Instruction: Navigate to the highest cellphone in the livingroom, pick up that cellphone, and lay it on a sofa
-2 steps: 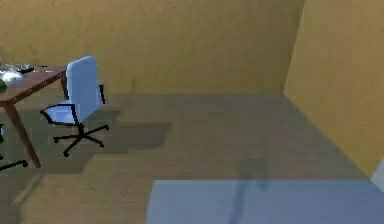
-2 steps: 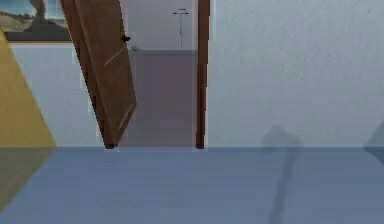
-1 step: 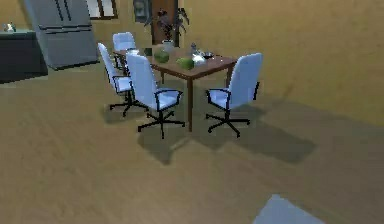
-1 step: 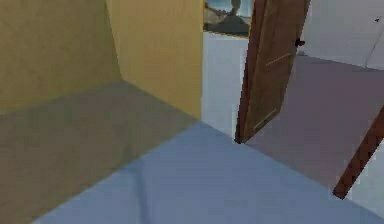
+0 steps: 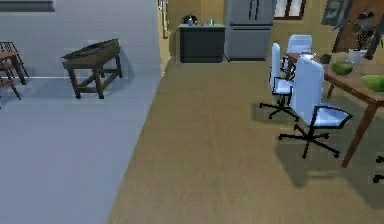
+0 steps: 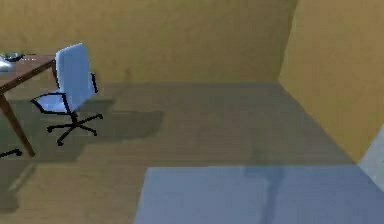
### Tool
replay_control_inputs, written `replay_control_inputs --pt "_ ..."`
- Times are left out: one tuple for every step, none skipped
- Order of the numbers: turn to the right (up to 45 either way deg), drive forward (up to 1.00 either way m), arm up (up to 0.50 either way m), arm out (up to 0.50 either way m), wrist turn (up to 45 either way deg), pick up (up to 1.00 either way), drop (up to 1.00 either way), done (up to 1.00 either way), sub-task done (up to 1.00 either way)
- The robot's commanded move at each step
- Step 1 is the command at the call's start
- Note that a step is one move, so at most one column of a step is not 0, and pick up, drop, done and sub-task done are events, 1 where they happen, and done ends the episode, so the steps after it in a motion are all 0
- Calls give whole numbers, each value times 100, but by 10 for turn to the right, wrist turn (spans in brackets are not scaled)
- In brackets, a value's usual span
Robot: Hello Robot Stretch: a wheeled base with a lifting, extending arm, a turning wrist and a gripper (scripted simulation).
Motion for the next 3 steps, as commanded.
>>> replay_control_inputs --pt "-450 0 0 0 0 0 0 0 0" --pt "-390 0 0 0 0 0 0 0 0" --pt "0 100 0 0 0 0 0 0 0"
